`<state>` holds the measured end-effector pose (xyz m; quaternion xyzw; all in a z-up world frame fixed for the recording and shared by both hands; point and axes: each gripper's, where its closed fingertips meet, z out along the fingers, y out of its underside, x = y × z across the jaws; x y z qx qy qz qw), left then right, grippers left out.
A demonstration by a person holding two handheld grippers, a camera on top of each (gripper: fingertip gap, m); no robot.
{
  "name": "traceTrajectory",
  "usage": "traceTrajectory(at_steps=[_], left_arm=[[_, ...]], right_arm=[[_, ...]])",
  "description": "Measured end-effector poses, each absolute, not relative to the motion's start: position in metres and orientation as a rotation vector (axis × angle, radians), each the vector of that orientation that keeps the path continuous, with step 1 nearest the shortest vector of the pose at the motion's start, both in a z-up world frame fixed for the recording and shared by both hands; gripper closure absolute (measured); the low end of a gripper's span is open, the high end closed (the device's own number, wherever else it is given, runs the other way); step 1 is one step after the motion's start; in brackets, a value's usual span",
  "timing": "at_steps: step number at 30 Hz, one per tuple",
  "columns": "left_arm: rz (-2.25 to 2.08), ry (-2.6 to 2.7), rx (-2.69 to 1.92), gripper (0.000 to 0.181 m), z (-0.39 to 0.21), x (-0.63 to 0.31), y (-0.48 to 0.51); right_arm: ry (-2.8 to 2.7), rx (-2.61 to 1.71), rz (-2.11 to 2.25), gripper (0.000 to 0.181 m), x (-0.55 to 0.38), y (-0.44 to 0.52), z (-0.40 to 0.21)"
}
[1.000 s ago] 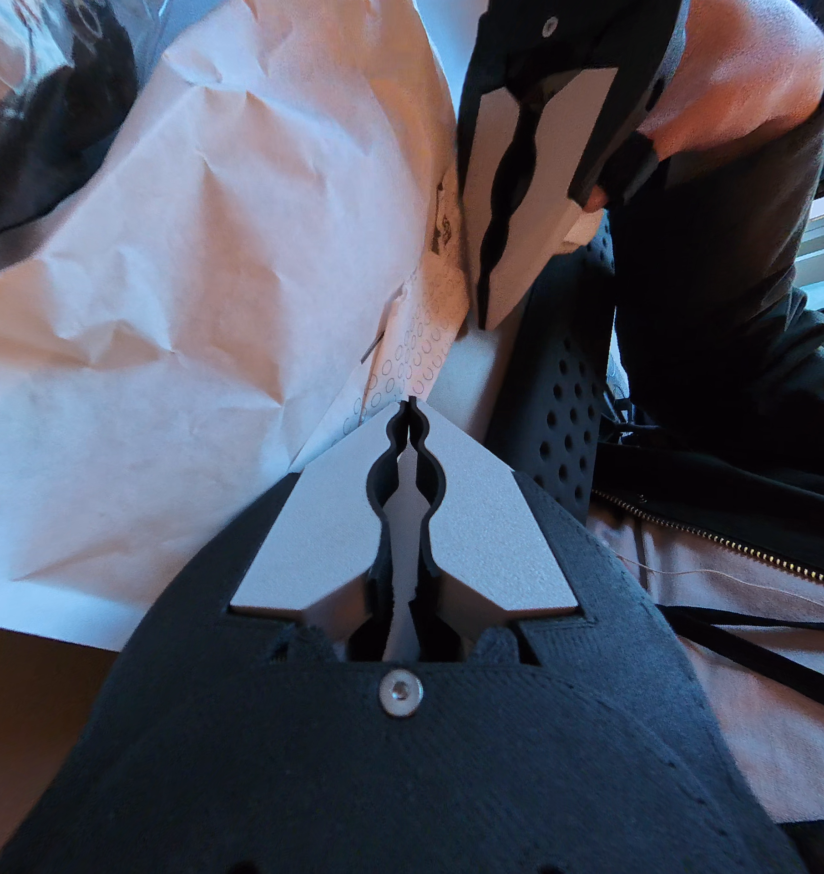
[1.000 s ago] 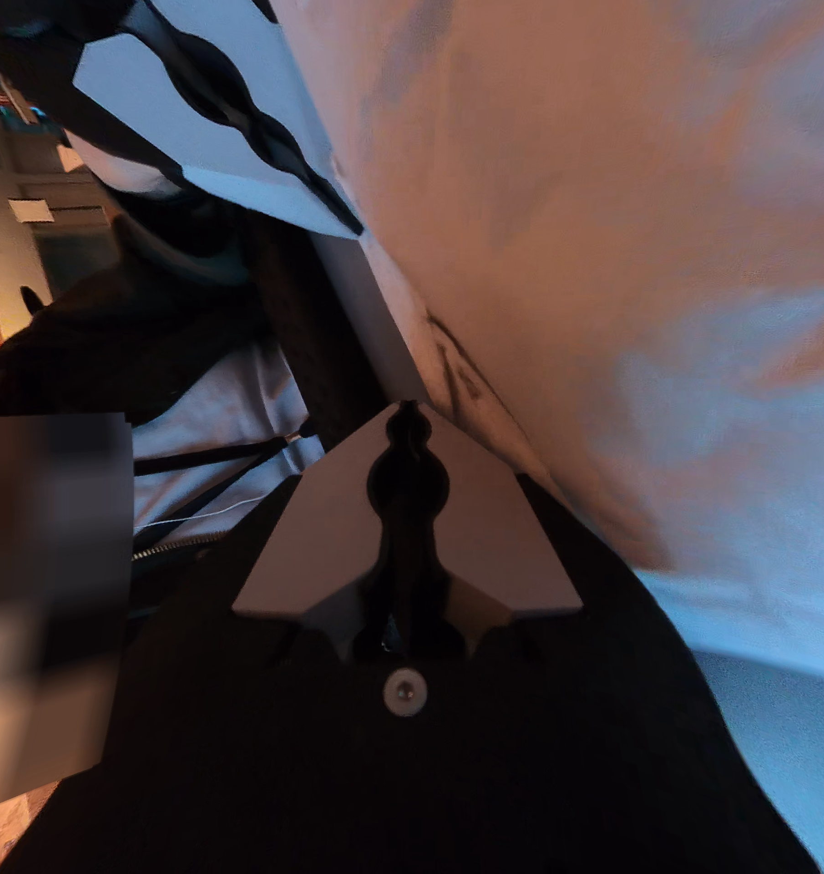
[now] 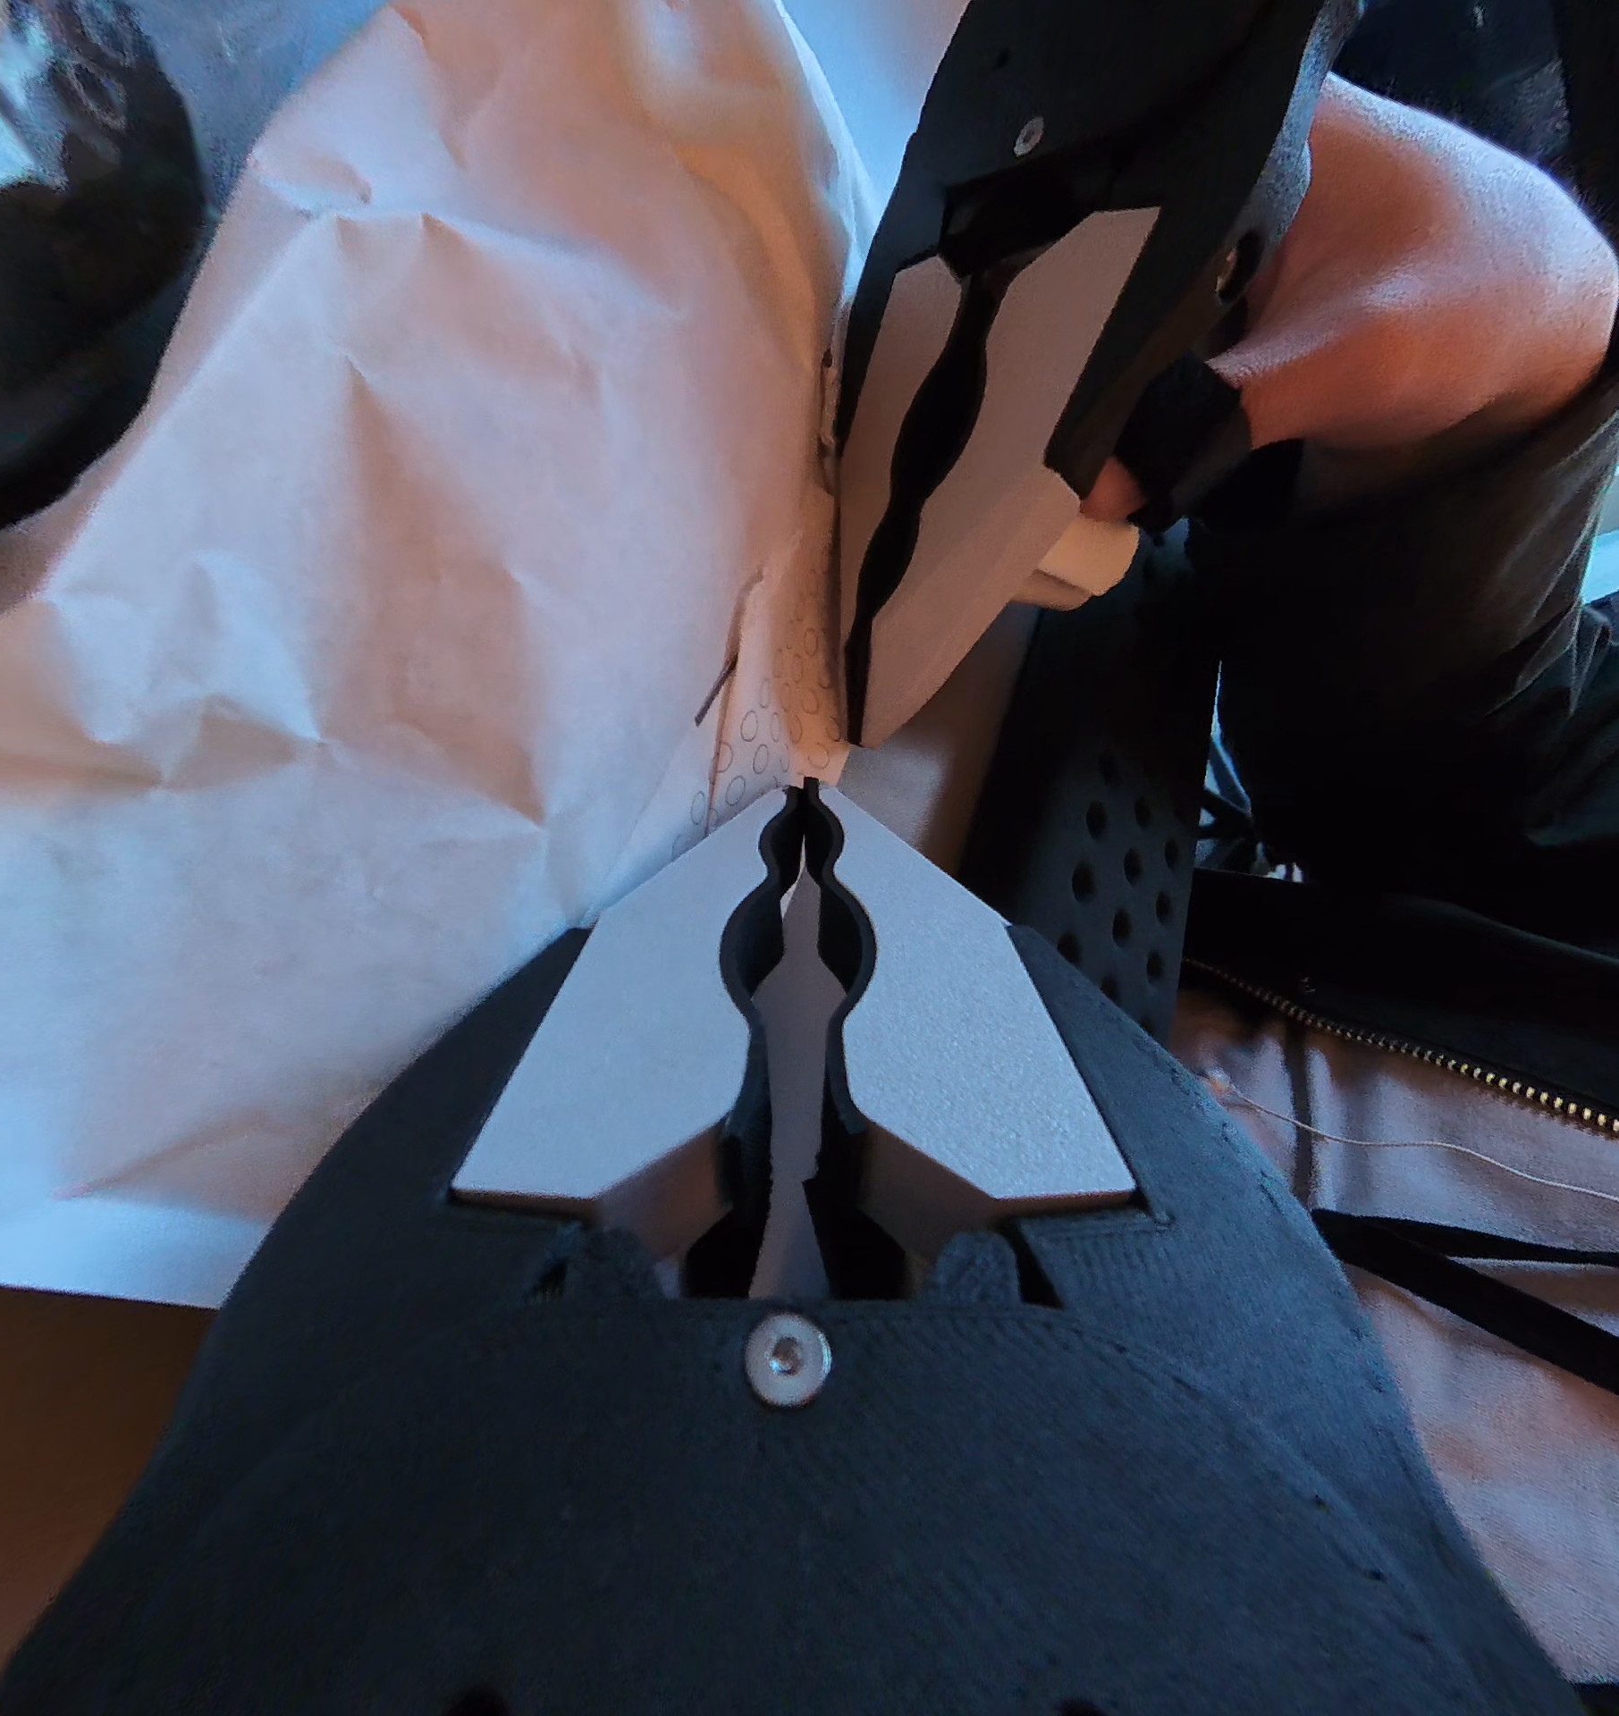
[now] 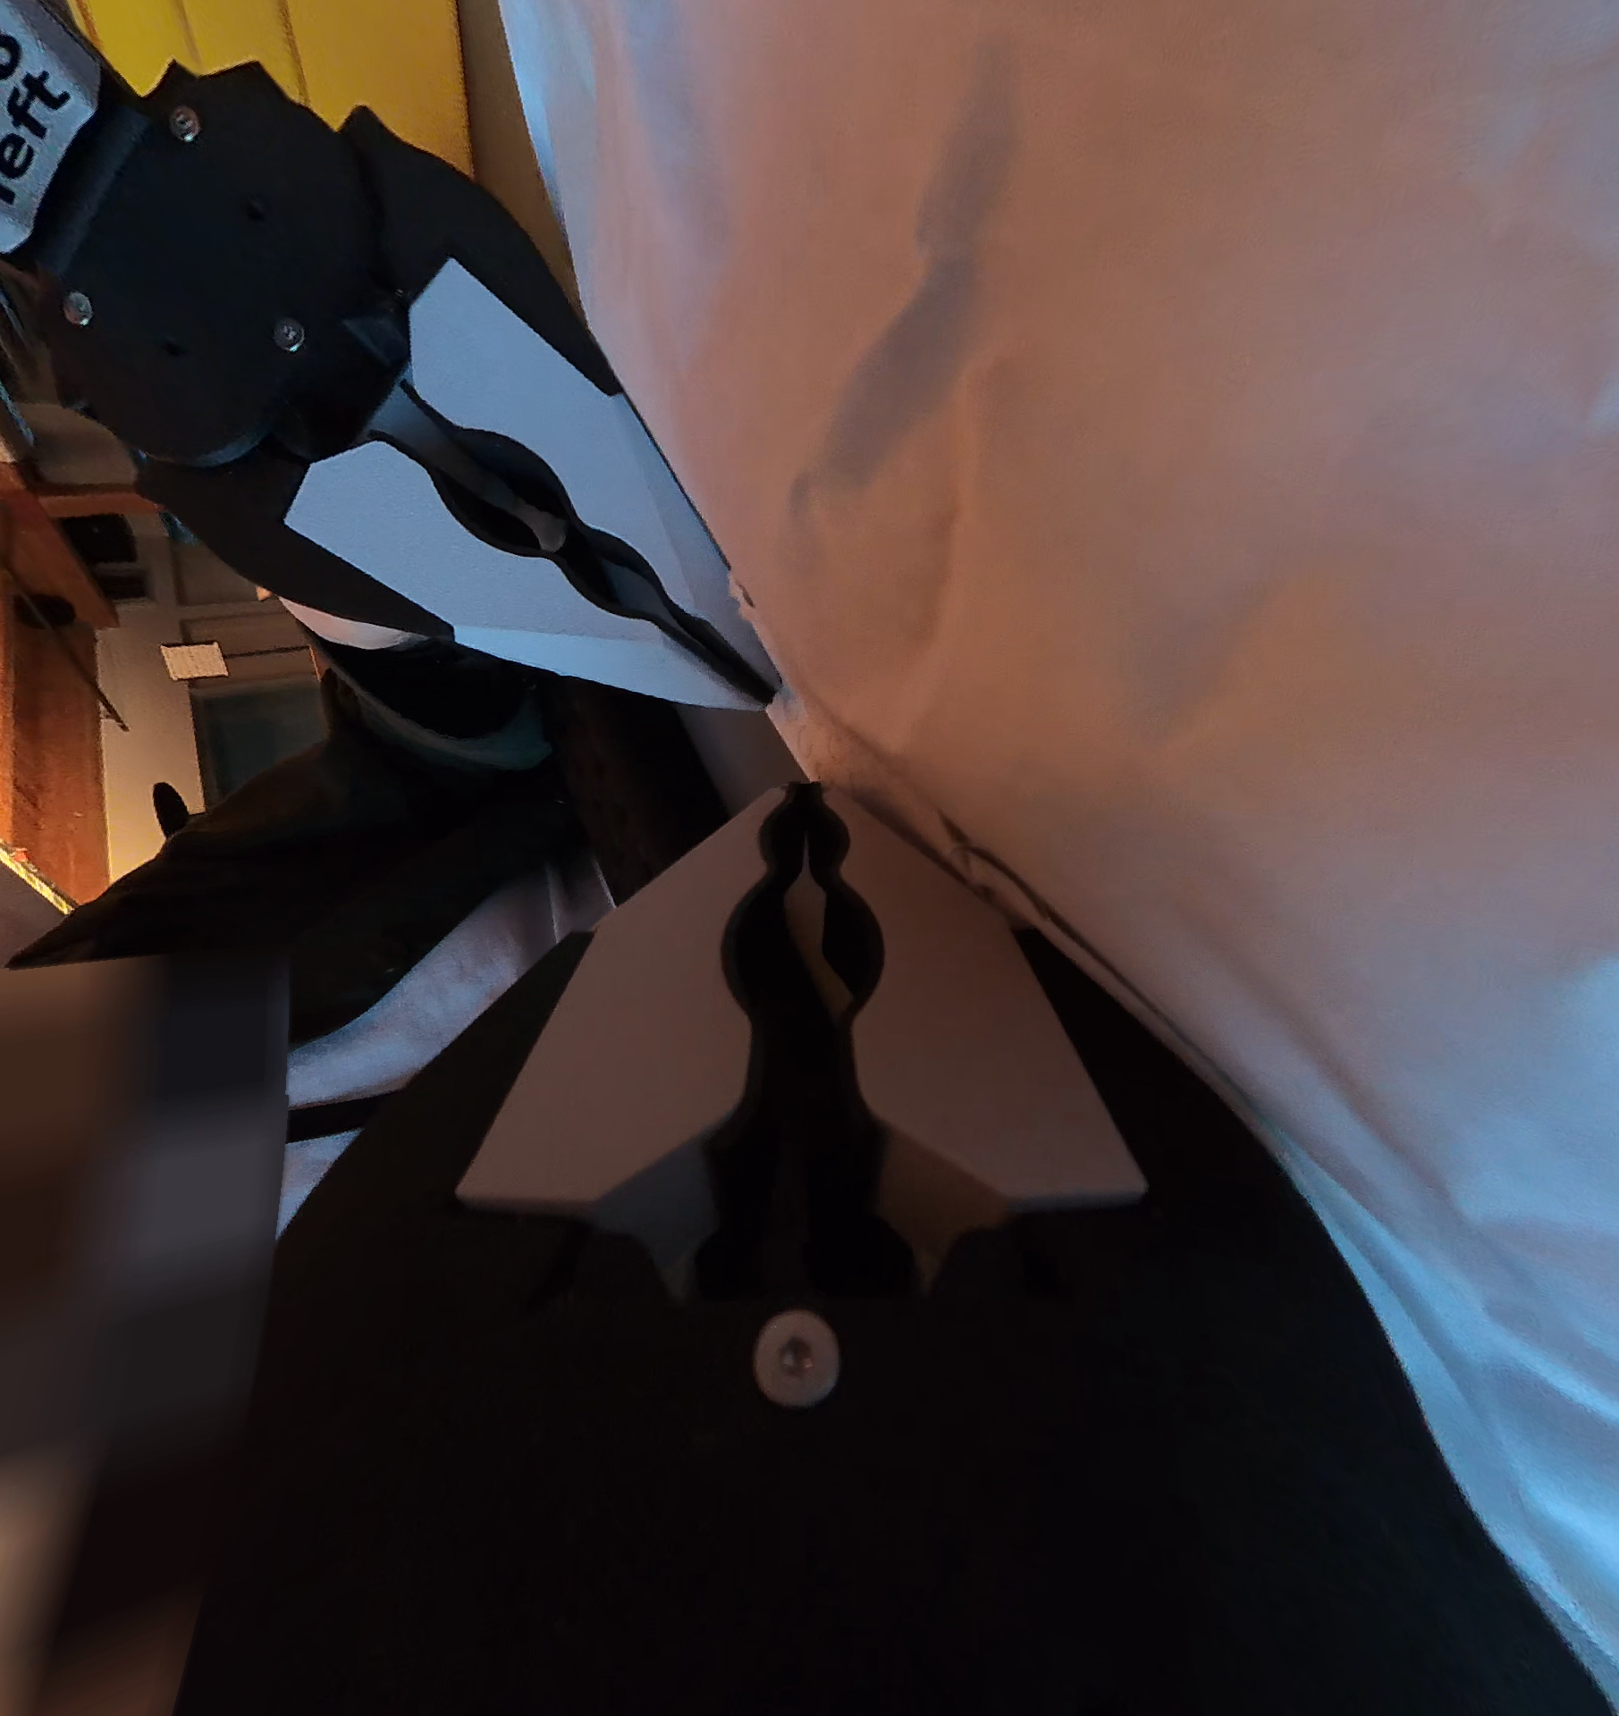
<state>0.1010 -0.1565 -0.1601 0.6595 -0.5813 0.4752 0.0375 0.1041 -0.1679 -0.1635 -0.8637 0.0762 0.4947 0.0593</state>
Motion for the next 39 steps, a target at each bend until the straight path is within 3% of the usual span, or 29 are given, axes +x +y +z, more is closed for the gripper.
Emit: traceTrajectory(at_steps=[11,15,22,39], left_arm=[[1.397,-1.92,1.944,0.181,-0.159,0.121,-0.183],[1.468,-1.727,1.807,0.181,-0.137,0.126,-0.199],[1.216,-1.725,1.787,0.181,-0.159,0.13,-0.214],[1.413,-1.571,1.885,0.181,-0.159,0.111,-0.183]], right_arm=[[0.287,-2.615,1.561,0.181,0.128,-0.202,-0.163],[0.285,-2.586,1.576,0.181,0.128,-0.203,-0.163],[0.281,-2.58,1.567,0.181,0.129,-0.203,-0.163],[0.231,-2.57,1.556,0.181,0.129,-0.205,-0.164]])
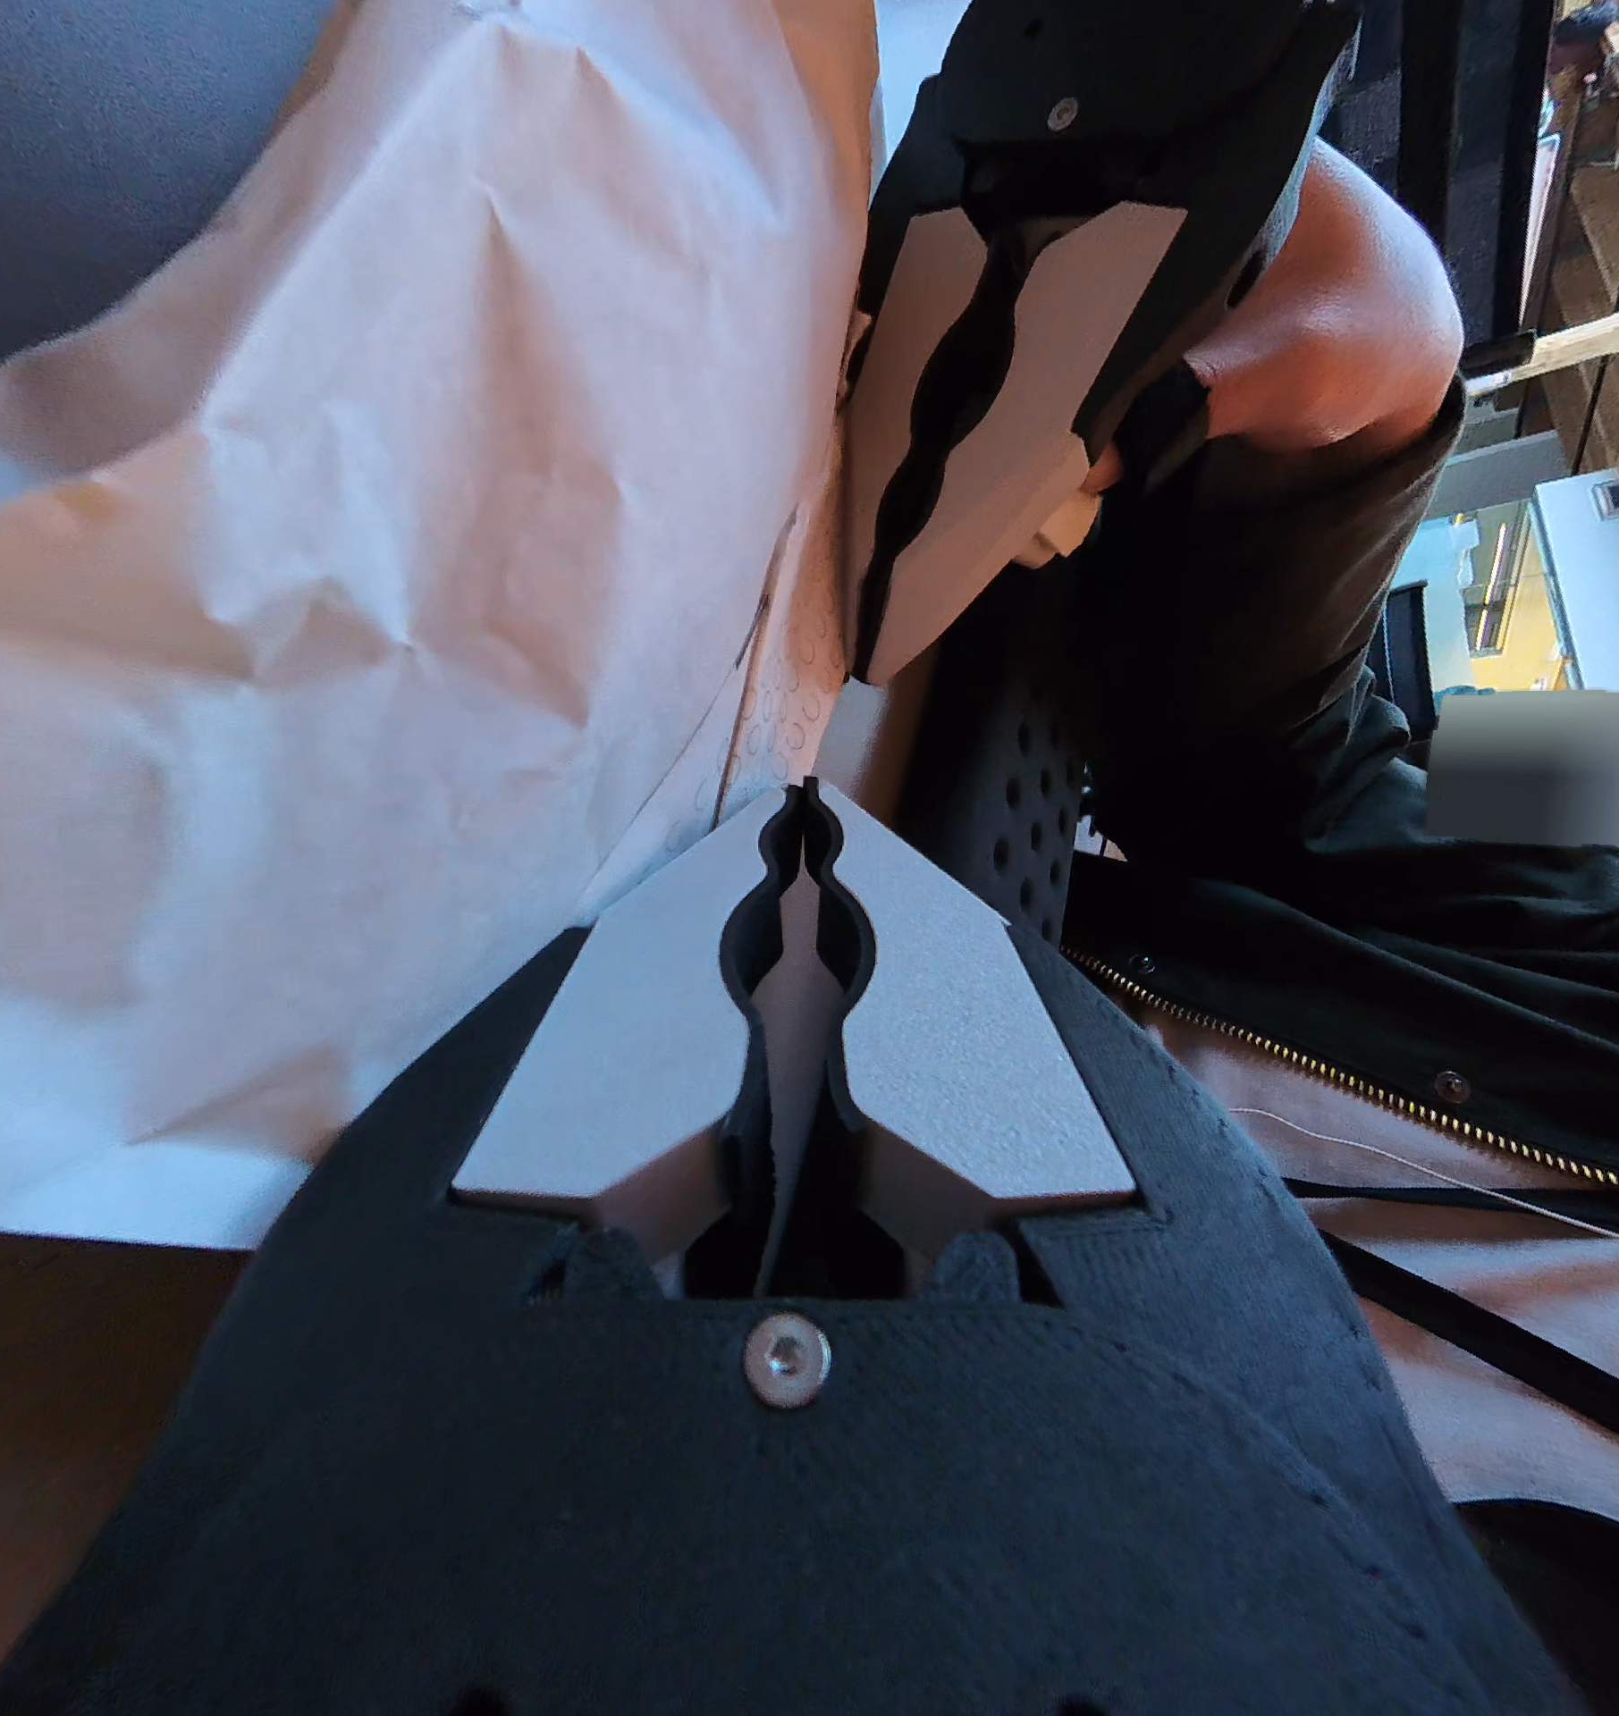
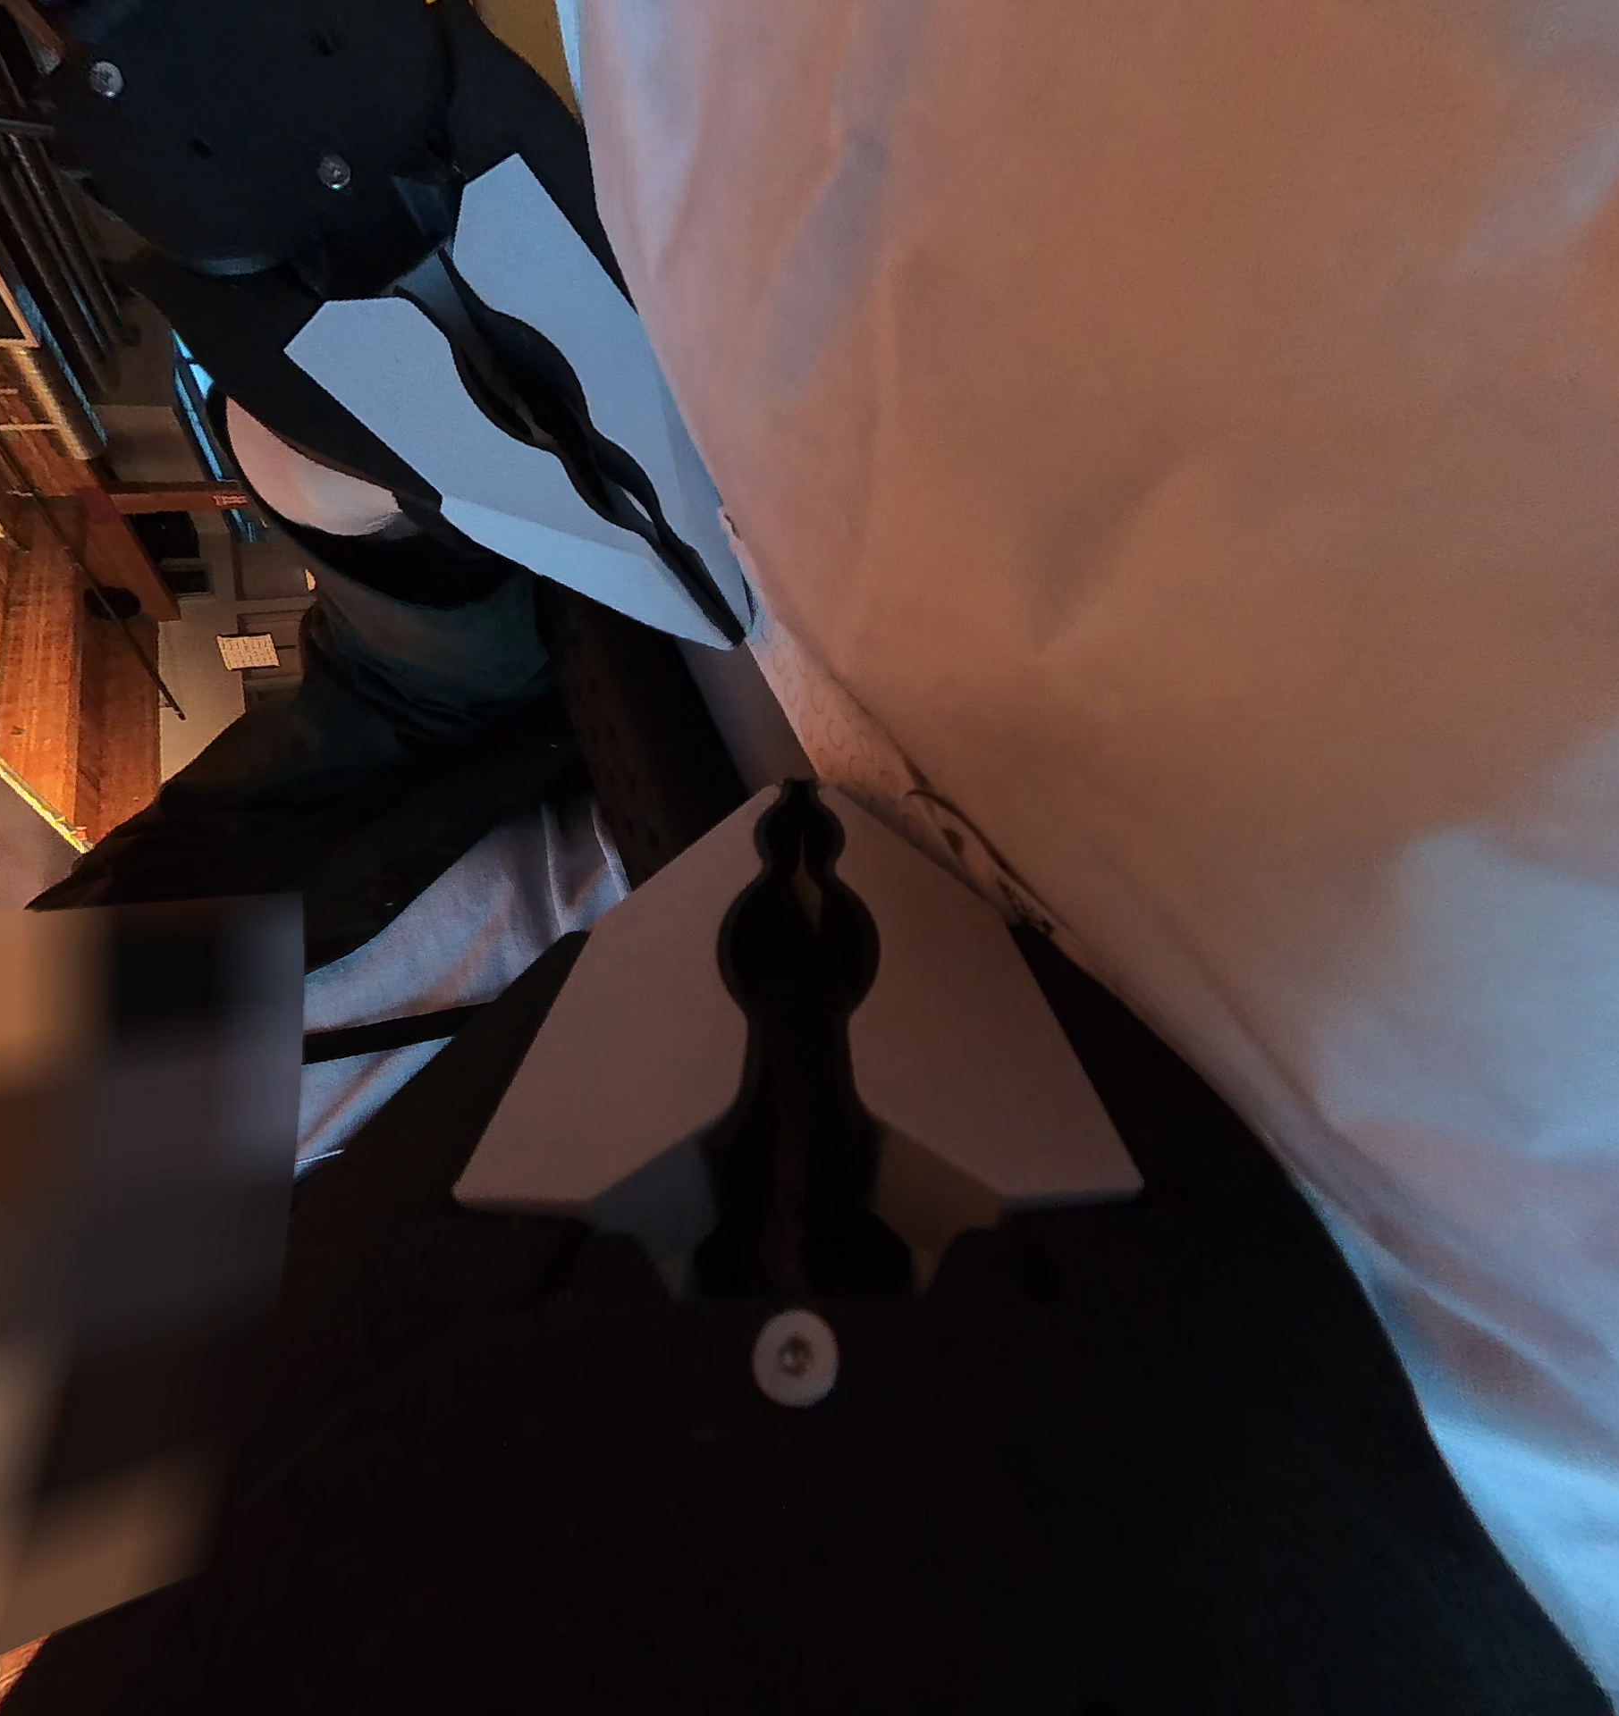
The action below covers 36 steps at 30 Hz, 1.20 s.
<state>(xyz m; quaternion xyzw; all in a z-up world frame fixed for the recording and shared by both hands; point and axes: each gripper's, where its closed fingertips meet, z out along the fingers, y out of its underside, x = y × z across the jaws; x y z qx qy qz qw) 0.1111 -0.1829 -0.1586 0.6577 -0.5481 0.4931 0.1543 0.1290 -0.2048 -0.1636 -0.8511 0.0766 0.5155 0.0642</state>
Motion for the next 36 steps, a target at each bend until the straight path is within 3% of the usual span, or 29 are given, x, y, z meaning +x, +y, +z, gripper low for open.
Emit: traceTrajectory(at_steps=[36], left_arm=[[1.404,-1.62,1.794,0.181,-0.158,0.077,-0.175]], right_arm=[[0.227,-2.58,1.605,0.181,0.128,-0.206,-0.163]])
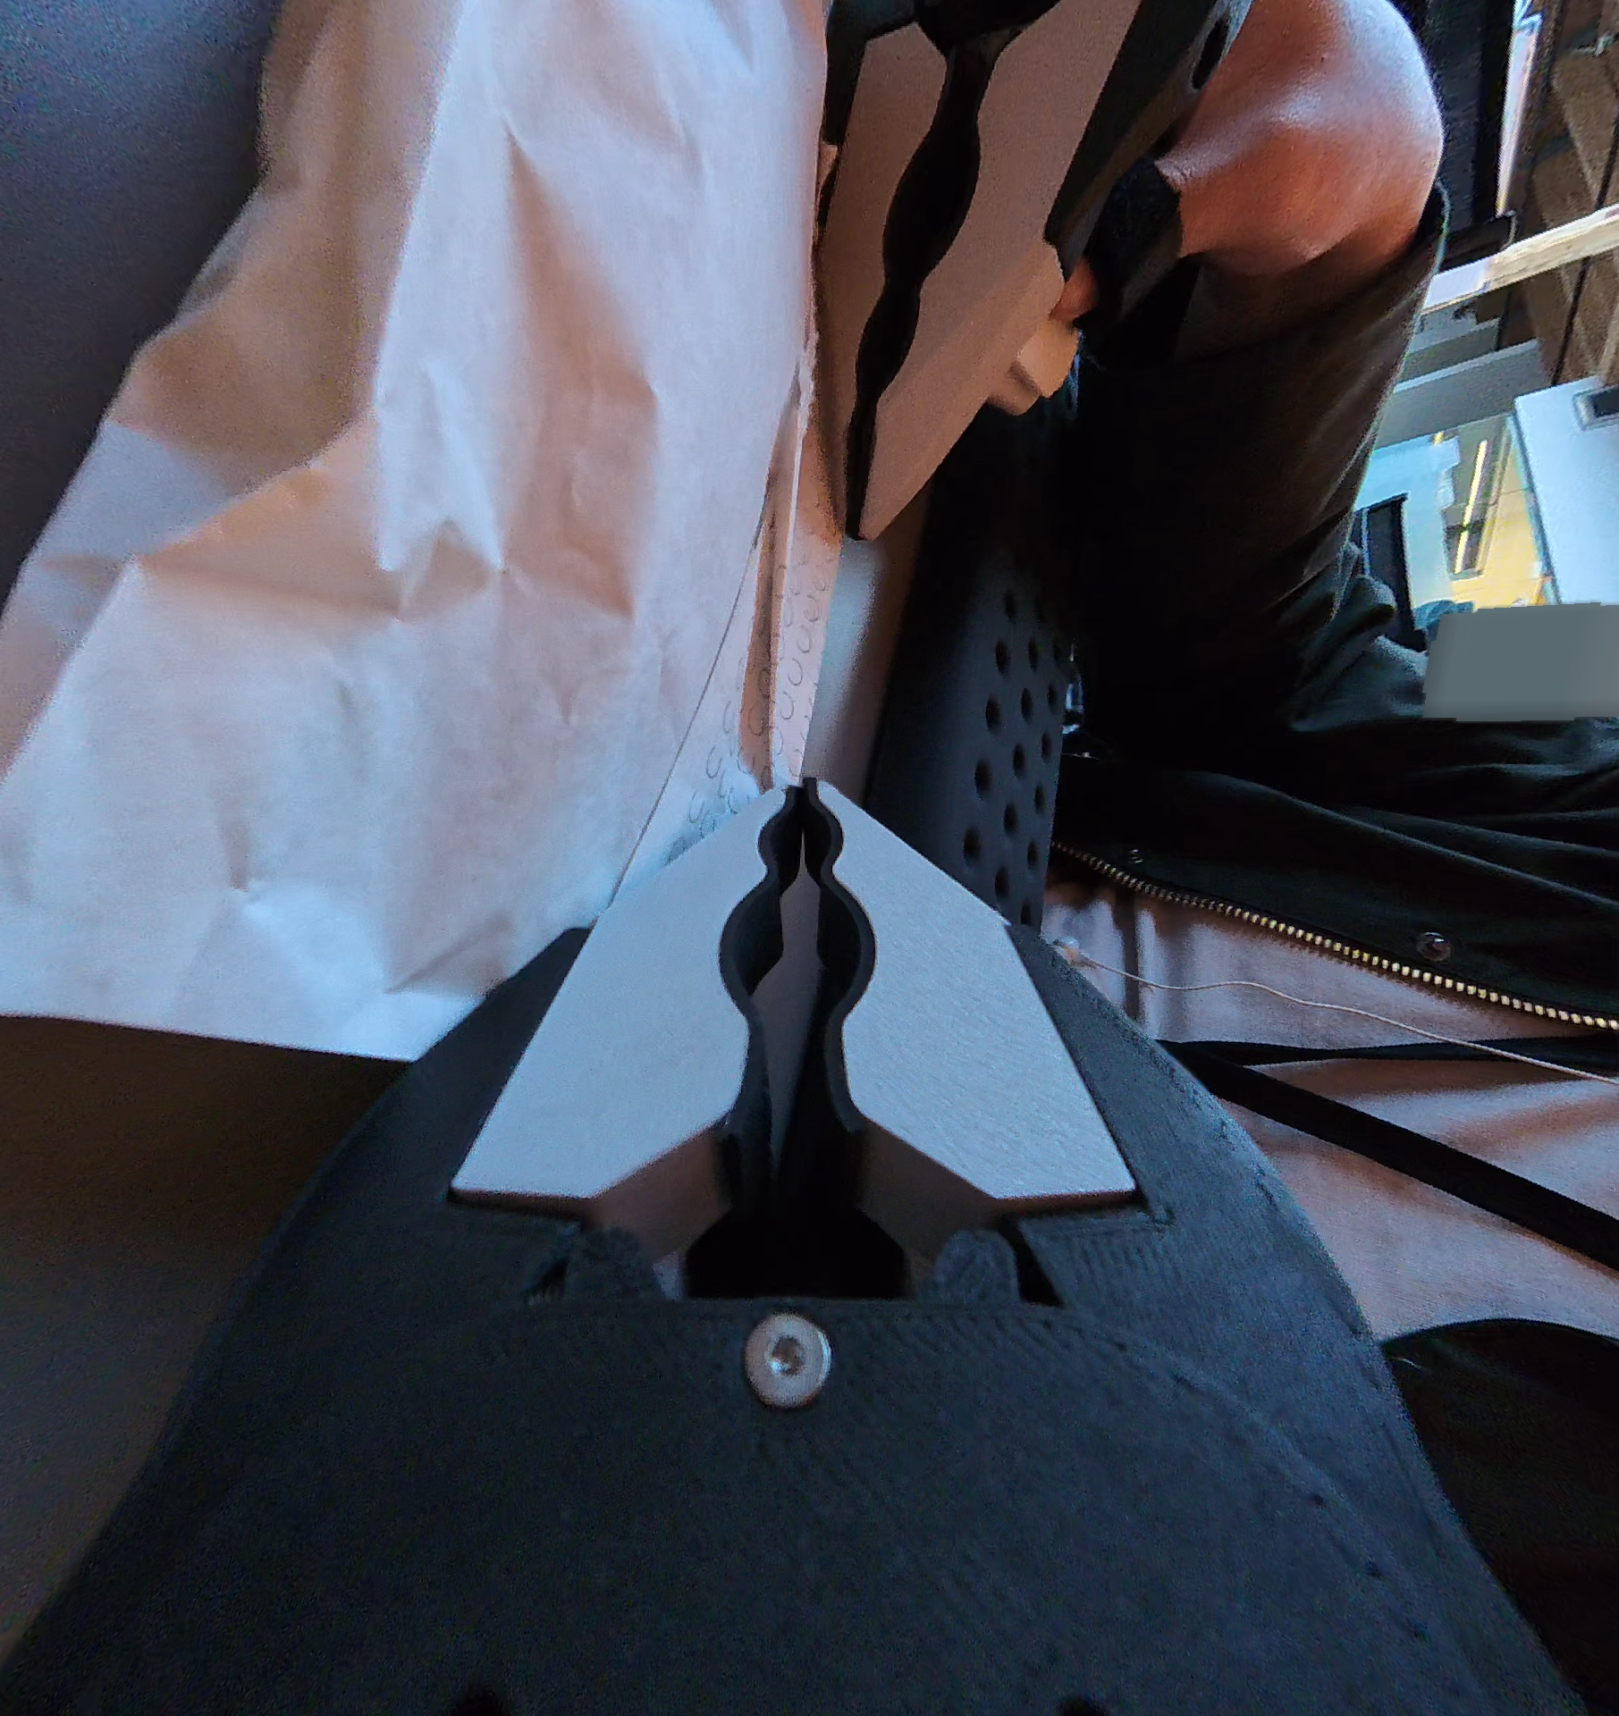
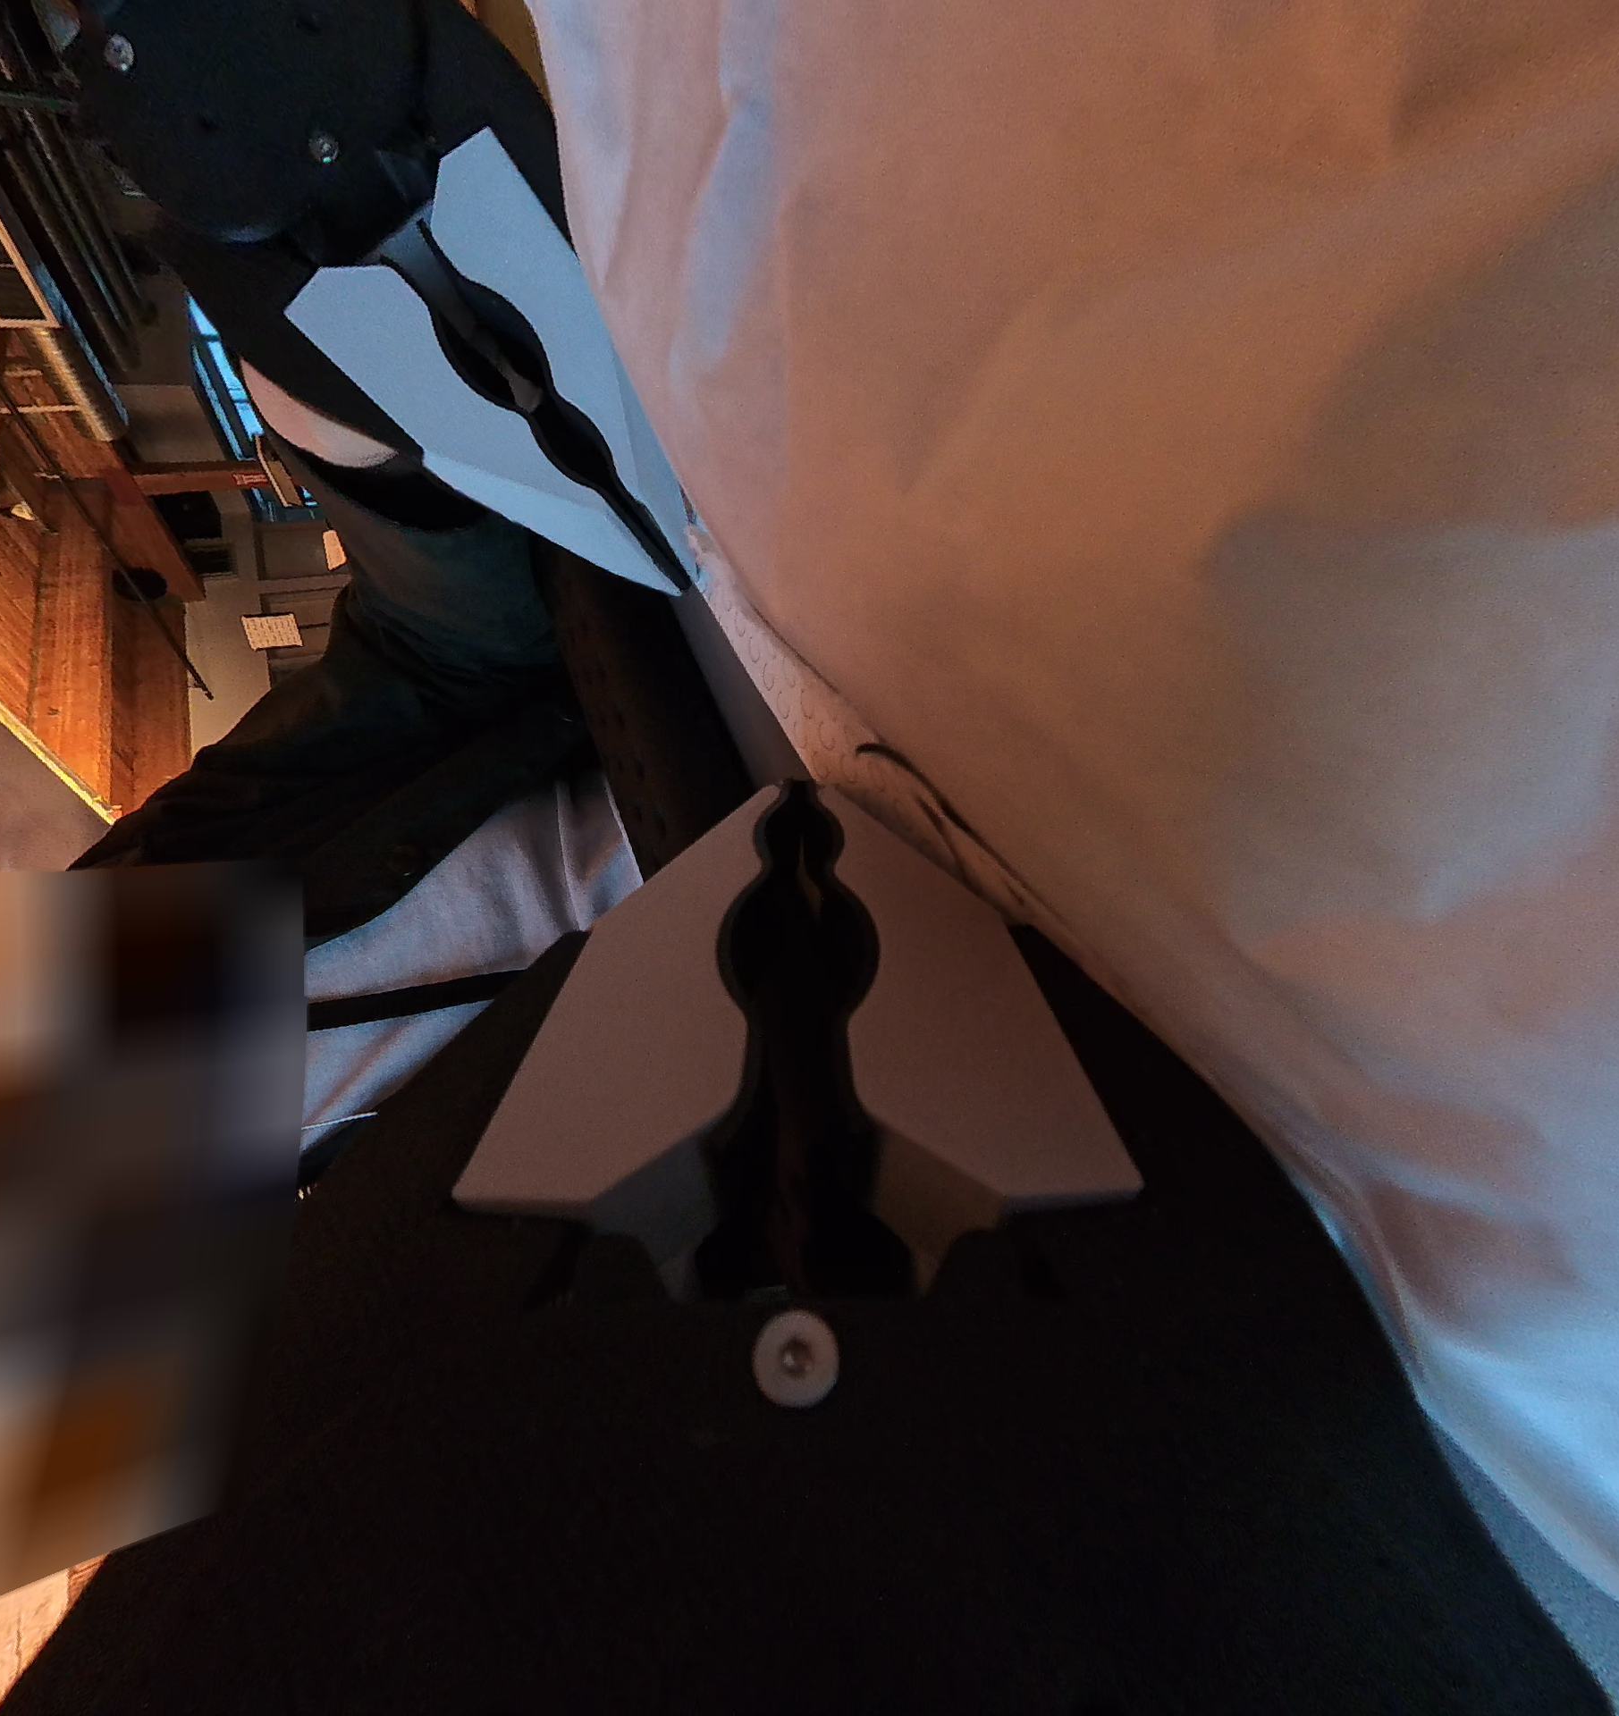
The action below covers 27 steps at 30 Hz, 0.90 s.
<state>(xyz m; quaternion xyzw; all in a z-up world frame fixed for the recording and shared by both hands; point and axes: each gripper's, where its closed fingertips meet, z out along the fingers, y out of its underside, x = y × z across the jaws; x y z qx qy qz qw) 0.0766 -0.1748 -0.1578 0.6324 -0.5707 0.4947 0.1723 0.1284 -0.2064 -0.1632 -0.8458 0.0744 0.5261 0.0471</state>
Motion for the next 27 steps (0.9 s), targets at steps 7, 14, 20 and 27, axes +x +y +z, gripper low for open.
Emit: traceTrajectory(at_steps=[7,14,20,27], left_arm=[[1.428,-1.494,1.785,0.181,-0.149,0.083,-0.181],[1.353,-1.559,1.789,0.181,-0.154,0.085,-0.194],[1.31,-1.603,1.8,0.181,-0.159,0.083,-0.195],[1.305,-1.637,1.77,0.181,-0.16,0.077,-0.199]], right_arm=[[0.225,-2.568,1.62,0.18,0.129,-0.206,-0.163],[0.229,-2.571,1.62,0.181,0.129,-0.206,-0.163],[0.221,-2.573,1.62,0.18,0.129,-0.206,-0.163],[0.198,-2.583,1.632,0.18,0.126,-0.208,-0.163]])
